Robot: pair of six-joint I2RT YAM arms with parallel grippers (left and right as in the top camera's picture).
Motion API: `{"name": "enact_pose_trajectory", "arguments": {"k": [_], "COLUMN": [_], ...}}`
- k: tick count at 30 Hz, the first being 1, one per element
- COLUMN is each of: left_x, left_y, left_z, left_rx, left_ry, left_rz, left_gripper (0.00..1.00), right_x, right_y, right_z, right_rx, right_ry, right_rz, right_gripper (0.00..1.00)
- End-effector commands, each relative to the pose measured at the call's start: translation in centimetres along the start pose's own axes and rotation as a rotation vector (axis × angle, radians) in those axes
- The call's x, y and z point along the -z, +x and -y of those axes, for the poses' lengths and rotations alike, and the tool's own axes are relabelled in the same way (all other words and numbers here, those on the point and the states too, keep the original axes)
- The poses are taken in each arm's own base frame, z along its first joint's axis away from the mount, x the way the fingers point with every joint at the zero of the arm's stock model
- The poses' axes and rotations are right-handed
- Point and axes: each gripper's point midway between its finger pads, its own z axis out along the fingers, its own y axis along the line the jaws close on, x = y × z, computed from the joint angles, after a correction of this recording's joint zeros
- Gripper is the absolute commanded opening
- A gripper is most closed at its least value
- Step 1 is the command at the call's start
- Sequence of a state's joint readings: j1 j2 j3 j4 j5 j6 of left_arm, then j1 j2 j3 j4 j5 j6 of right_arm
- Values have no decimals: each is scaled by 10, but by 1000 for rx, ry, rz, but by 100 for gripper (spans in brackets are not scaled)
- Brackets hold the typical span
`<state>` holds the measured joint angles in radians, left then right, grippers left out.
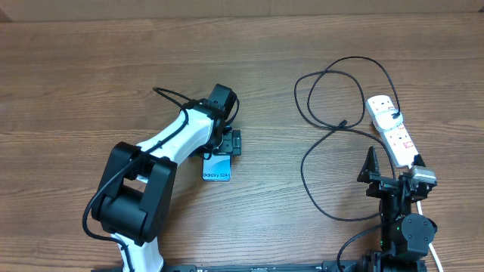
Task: Plug charger to phone and switch on socket
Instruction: 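Close the left gripper on the smartphone's bottom edge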
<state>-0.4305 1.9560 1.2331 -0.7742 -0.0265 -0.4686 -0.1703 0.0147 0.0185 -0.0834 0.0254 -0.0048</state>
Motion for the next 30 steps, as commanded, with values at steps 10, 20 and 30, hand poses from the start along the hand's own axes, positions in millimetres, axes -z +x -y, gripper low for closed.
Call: {"name": "enact_pose_trajectory", "arguments": {"k": [10,20,30], "left_x": [-42,-40,-32], "left_y": [43,49,45], "left_z": [-8,-11,-11], "left_rx": [-8,-8,-4], "left_ry": [-46,-59,-62], "left_rz": [-189,-214,-222], "left_gripper": [82,70,59], "right_x": [0,0,0], "right_y": [2,2,2], "right_z": [1,1,1], "right_rx": [8,8,7], "right_ry": [4,4,4], "right_rz": [2,2,2], "right_gripper": [100,100,100]}}
